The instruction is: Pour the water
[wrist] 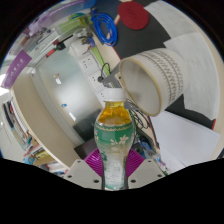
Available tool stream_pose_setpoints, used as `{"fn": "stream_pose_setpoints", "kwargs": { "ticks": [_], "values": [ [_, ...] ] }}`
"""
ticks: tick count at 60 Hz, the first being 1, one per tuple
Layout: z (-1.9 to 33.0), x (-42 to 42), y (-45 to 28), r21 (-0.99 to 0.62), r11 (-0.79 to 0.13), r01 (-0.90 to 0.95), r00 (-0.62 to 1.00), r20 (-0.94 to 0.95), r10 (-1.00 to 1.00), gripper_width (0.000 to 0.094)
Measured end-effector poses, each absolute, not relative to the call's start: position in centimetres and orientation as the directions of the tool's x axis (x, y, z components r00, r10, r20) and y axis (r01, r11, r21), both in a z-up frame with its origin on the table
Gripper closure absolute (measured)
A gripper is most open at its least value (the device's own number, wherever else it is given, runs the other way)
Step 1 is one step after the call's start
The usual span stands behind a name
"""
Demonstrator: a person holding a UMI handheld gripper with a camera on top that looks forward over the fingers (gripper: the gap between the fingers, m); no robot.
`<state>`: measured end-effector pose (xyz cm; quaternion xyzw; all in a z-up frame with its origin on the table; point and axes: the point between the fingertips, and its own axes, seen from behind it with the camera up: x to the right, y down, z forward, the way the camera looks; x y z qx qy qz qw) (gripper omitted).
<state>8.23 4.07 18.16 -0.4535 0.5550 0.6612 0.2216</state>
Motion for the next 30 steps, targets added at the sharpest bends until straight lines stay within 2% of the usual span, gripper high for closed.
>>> {"fn": "stream_pose_setpoints", "kwargs": {
  "ticks": [6,10,13,17,21,26,30],
  "values": [
    [18.9,8.1,4.2,0.283,-0.354,-0.892,-0.225,-0.954,-0.196,0.068],
    [19.4,9.1,4.5,0.001,-0.383,-0.924,0.057,-0.988,-0.141,0.0681],
    [19.9,10.9,4.8,-0.219,-0.369,-0.903,0.272,-0.957,-0.099,0.068],
    [20.5,14.1,4.7,-0.504,-0.34,-0.794,0.552,-0.832,-0.056,0.0679],
    [20.9,17.8,4.7,-0.712,-0.302,-0.634,0.76,-0.646,-0.072,0.0681],
    [21.0,22.7,4.3,-0.88,-0.241,-0.408,0.913,-0.397,-0.096,0.068],
    [20.8,26.2,4.0,-0.939,-0.224,-0.26,0.962,-0.234,-0.139,0.0681]
  ]
}}
